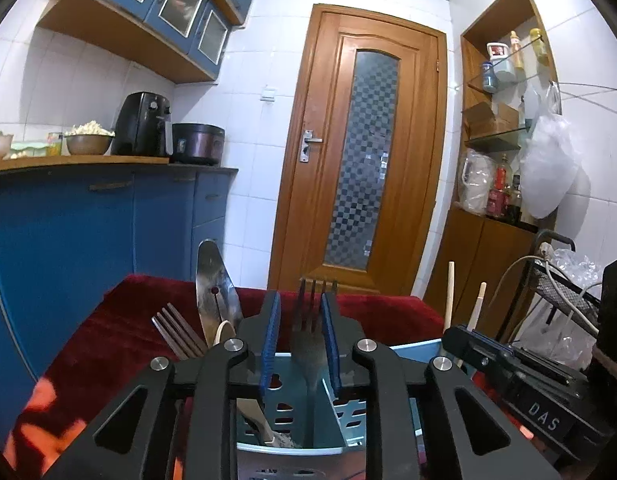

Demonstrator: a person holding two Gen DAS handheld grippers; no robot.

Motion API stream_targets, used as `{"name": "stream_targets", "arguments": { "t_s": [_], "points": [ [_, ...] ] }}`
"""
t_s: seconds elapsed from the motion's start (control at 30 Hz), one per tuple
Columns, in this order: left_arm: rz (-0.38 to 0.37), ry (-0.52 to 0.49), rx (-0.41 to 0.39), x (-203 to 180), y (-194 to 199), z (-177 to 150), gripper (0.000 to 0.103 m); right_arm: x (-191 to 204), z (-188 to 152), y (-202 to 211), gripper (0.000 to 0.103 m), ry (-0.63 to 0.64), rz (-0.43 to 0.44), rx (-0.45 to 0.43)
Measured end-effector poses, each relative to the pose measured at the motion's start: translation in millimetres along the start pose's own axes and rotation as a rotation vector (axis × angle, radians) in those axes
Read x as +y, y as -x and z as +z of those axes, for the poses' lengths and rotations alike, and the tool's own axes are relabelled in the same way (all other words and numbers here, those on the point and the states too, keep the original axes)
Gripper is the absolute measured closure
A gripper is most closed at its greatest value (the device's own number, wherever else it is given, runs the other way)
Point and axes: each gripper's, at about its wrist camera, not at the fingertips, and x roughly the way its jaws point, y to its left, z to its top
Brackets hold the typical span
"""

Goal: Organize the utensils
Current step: 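Lower and release the fork into the holder while the right tool releases the knife there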

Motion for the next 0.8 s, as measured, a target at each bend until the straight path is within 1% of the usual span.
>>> {"name": "stream_targets", "arguments": {
  "t_s": [0.07,0.13,0.27,0.37,0.5,0.63,0.8],
  "points": [
    [0.003,0.000,0.015,-2,1,3,0.081,0,1,4,0.082,-0.007,0.009,0.008],
    [0.003,0.011,0.035,-1,2,5,0.081,0,2,10,0.077,-0.016,0.016,0.006],
    [-0.023,0.055,0.092,4,6,9,0.081,3,7,24,0.070,-0.022,0.011,0.001],
    [-0.054,0.091,0.144,9,11,10,0.081,5,10,35,0.069,-0.034,0.007,0.004],
    [-0.068,0.097,0.184,9,22,9,0.081,9,13,51,0.068,-0.048,-0.001,0.017],
    [-0.089,0.080,0.234,7,35,7,0.081,14,8,62,0.068,-0.061,-0.014,0.060],
    [-0.085,0.034,0.255,0,56,2,0.081,21,1,80,0.068,-0.058,-0.022,0.090]
  ]
}}
